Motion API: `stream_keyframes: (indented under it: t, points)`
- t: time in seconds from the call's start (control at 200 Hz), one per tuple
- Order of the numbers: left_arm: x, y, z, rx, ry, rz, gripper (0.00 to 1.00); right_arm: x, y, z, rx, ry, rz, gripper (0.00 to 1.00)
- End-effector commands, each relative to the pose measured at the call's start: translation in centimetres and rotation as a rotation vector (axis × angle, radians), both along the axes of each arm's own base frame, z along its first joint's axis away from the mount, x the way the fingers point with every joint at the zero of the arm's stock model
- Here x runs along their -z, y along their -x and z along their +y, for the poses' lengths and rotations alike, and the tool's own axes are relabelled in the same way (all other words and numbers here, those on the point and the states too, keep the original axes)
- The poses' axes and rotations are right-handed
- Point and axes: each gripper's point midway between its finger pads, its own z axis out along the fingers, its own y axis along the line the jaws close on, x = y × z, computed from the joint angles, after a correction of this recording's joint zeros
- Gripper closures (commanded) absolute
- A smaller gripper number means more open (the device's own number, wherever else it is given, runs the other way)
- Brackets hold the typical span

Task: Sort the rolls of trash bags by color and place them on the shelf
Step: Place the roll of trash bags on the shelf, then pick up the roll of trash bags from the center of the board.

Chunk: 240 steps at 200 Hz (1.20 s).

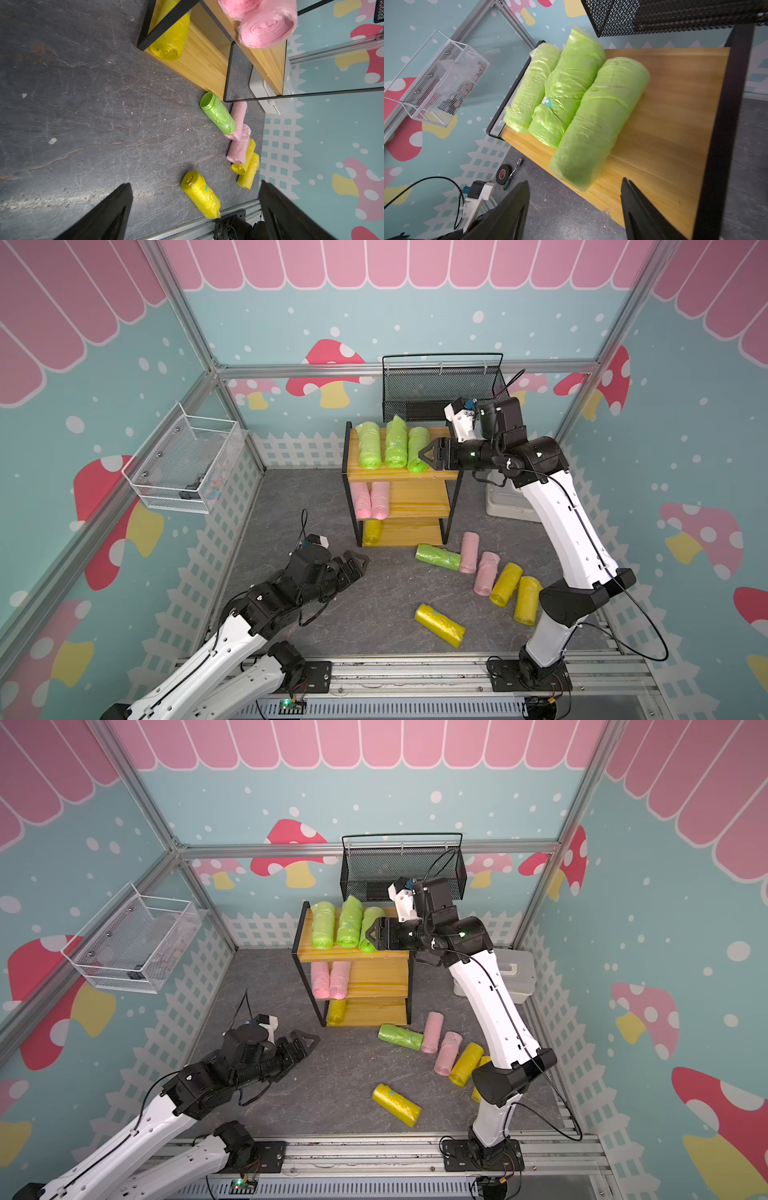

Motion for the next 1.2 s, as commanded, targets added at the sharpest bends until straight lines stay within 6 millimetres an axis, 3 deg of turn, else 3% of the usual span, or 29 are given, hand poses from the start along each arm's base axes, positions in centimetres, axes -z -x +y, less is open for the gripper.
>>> stream_keyframes:
  t: [0.0, 0.075, 0.16, 0.31, 0.57, 0.705, 0.916, 1.026, 1.196]
  points:
    - [0.8, 0.1, 0.0, 0.015, -0.017, 0.012, 0.03, -1.6, 2.0, -2.1, -0.014, 0.097, -0.095, 0.28]
    - [1.0, 0.2, 0.0, 0.018, -0.017, 0.015, 0.02, -1.6, 3.3, -2.6, -0.055, 0.139, -0.128, 0.28]
    - [1.3, 0.3, 0.0, 0.016, -0.020, 0.023, 0.03, 0.0, 4.8, -3.2, -0.104, 0.190, -0.130, 0.28]
    - [2.1, 0.3, -0.1, 0.013, -0.015, 0.037, 0.03, 5.0, 7.6, -4.2, -0.158, 0.232, -0.094, 0.28]
    - [2.9, 0.1, -0.9, 0.026, -0.009, 0.056, 0.03, 11.7, 12.3, -6.4, -0.146, 0.186, -0.123, 0.25]
    - [3.4, 0.0, -1.6, 0.026, 0.003, 0.066, 0.04, 16.8, 14.0, -5.6, -0.211, 0.161, 0.023, 0.24]
    - [4.5, 0.5, -2.5, 0.028, 0.013, 0.086, 0.04, 25.5, 18.4, -4.7, -0.275, 0.128, 0.427, 0.25]
    - [5.0, 0.6, -2.9, 0.028, 0.011, 0.098, 0.04, 28.5, 20.6, -4.9, -0.272, 0.183, 0.488, 0.23]
    - [5.7, 0.4, -3.5, 0.021, 0.033, 0.113, 0.05, 31.5, 23.2, -4.7, -0.272, 0.265, 0.548, 0.21]
